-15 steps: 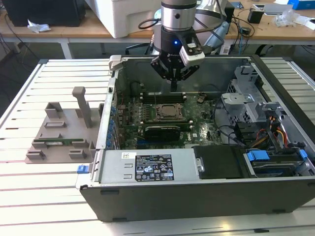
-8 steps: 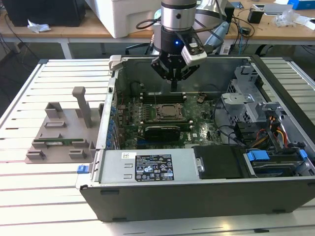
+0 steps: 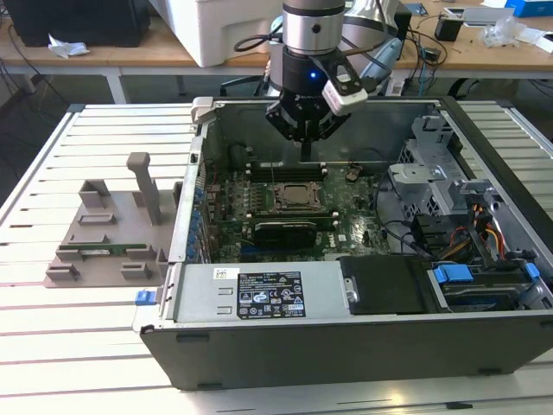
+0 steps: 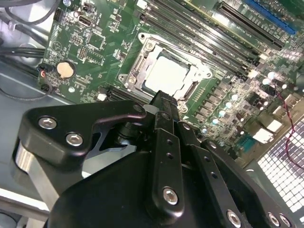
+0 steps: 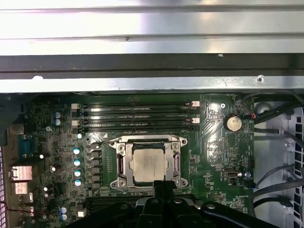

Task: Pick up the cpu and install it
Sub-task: 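Install the first cpu locking lever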

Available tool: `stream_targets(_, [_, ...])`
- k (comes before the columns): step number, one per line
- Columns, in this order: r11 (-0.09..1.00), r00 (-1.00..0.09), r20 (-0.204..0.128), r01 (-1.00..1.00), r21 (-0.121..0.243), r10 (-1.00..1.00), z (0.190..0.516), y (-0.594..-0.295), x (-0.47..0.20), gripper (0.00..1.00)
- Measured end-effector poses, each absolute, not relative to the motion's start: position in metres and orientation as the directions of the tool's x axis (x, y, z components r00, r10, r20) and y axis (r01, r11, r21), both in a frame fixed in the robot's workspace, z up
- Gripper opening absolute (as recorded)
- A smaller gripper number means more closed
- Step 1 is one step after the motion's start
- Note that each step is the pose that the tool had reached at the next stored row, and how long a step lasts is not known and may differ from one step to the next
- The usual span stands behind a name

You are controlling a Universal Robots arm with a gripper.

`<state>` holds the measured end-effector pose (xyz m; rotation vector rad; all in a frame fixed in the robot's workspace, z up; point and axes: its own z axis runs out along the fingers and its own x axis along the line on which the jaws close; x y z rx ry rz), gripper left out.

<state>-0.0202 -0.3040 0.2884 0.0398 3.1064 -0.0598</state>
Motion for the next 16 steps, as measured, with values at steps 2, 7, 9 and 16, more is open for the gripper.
stream_targets(2, [0.999,-0.999,-0.035,0.015,-0.038,0.014,0.2884,-0.3040,-0.0201,0.11])
stream_targets(7, [1.000,-0.999,-0.035,-0.019,-0.012,-0.020,0.2884,-0.3040,-0.0202,0.11])
stream_targets(9, [0.999,-0.998,-0.035,-0.042,-0.012,-0.043,0.2885,-0.3040,-0.0202,0.11])
stream_targets(16, [0.999,-0.999,0.012,-0.048,-0.010,-0.048,0.2882,-0.3040,-0.0197,0.11])
